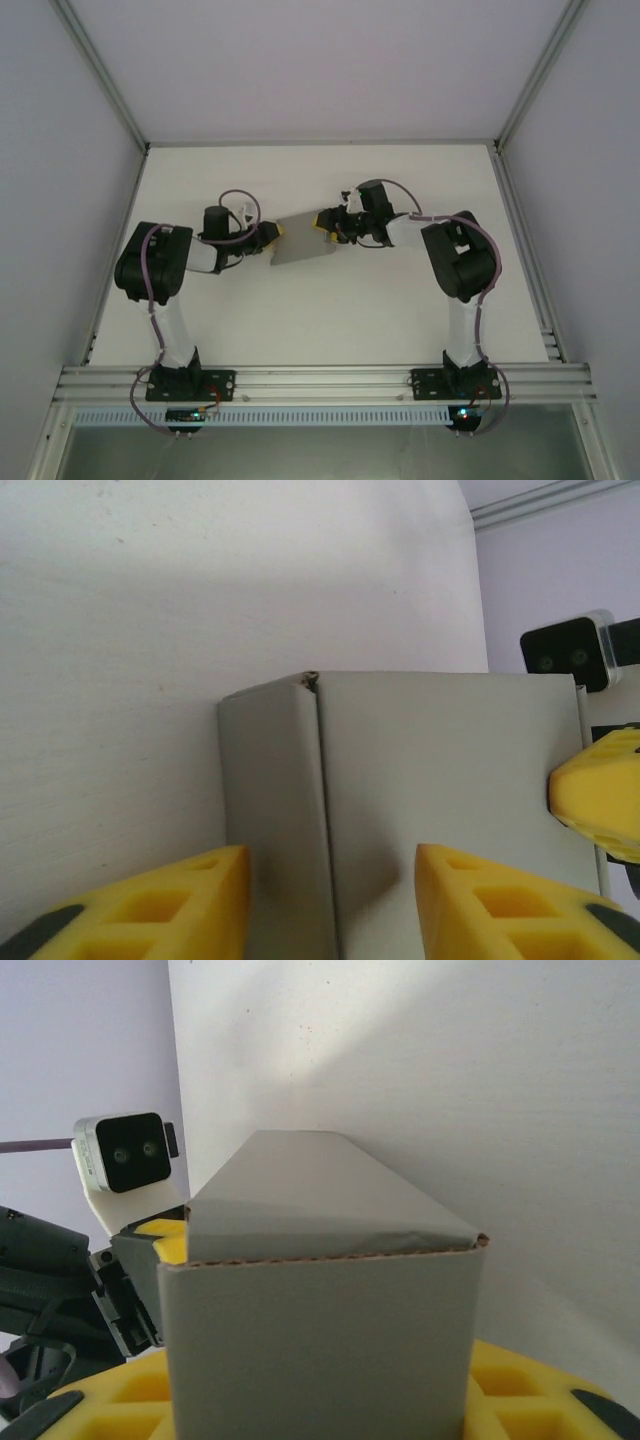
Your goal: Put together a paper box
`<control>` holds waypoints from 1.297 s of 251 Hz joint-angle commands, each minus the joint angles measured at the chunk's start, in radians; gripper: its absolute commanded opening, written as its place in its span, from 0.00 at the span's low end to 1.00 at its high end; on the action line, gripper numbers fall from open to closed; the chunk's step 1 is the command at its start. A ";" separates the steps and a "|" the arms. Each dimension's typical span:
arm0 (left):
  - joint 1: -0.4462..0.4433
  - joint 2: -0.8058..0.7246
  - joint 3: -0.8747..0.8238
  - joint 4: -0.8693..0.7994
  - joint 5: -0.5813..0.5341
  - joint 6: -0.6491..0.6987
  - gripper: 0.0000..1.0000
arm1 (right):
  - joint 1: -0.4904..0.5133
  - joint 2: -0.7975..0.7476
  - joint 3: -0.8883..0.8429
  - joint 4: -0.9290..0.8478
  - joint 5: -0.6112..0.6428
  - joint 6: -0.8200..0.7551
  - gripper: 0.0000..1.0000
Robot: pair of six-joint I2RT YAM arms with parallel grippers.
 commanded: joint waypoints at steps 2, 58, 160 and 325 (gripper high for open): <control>-0.007 -0.068 0.034 -0.093 -0.024 0.073 0.56 | -0.009 -0.074 -0.020 0.018 -0.007 -0.002 0.38; -0.041 -0.228 0.081 -0.245 -0.110 0.216 1.00 | -0.043 -0.183 -0.071 -0.071 0.050 -0.059 0.38; -0.501 -0.579 0.066 -0.408 -0.911 1.047 1.00 | -0.148 -0.475 -0.068 -0.517 0.252 -0.134 0.37; -0.787 -0.403 0.070 -0.186 -1.155 1.672 1.00 | -0.310 -0.610 -0.027 -0.723 -0.022 0.105 0.42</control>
